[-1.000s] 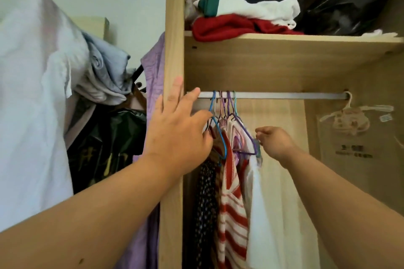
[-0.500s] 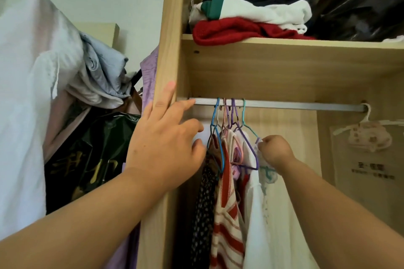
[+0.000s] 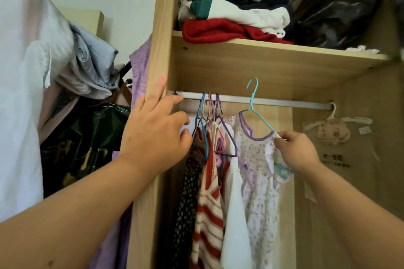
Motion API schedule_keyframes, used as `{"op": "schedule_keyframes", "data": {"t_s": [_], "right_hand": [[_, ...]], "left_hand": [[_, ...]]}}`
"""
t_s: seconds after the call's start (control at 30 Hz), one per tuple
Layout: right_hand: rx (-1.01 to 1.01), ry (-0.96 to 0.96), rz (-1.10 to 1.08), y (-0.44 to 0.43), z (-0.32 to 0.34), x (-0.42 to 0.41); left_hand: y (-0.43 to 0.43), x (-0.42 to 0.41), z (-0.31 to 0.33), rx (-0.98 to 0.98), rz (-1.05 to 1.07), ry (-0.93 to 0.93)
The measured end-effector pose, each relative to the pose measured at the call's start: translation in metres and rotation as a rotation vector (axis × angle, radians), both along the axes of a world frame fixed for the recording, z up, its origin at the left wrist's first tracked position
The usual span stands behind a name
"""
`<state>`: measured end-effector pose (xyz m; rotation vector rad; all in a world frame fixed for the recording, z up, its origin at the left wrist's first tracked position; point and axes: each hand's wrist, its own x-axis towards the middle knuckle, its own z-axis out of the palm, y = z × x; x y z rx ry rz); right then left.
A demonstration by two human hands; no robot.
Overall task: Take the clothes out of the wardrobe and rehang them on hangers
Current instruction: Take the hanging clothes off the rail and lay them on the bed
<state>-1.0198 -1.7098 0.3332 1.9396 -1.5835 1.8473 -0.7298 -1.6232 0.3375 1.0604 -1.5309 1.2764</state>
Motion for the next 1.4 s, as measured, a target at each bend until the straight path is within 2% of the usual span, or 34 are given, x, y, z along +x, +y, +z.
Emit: {"op": "schedule_keyframes", "data": {"t_s": [0.13,0.27,0.33,0.4,0.67,0.77,0.87,1.0,1.17,1.4], "right_hand": [[0.014,0.076,-0.045,0.056,-0.024,-0.020],[0.072,0.053,-0.094,0.114,-0.056,-0.044],[0.103,0.063,-0.126,0.141,-0.072,-0.056],[0.158,0.009,-0.119,0.169,-0.088,-0.065],[0.367,0.011,-0.215,0.276,-0.138,-0.071],[0.435,-0.013,-0.261,0.312,-0.151,-0.056],[0.509,-0.003,-0.372,0.340,-0.169,-0.043],[0.585,0.029,-0.552,0.373,-0.195,-0.003],[0.682,-0.029,-0.732,0.393,-0.234,0.073],[0.608,-0.346,-0.973,0.451,-0.305,0.169]], "left_hand": [[0.002,0.002,-0.003,0.033,0.032,0.003],[0.012,-0.013,-0.021,0.116,0.006,0.102],[0.018,-0.028,-0.034,0.205,-0.084,0.178],[0.023,-0.050,-0.050,0.326,-0.185,0.172],[0.007,-0.133,-0.129,0.887,-0.731,-0.135],[-0.004,-0.149,-0.159,1.030,-0.904,-0.120],[-0.009,-0.155,-0.182,1.078,-1.031,-0.125],[0.008,-0.148,-0.208,1.092,-1.154,-0.226],[0.040,-0.124,-0.245,1.163,-1.342,-0.396],[0.059,-0.096,-0.302,1.286,-1.540,-0.568]]}}
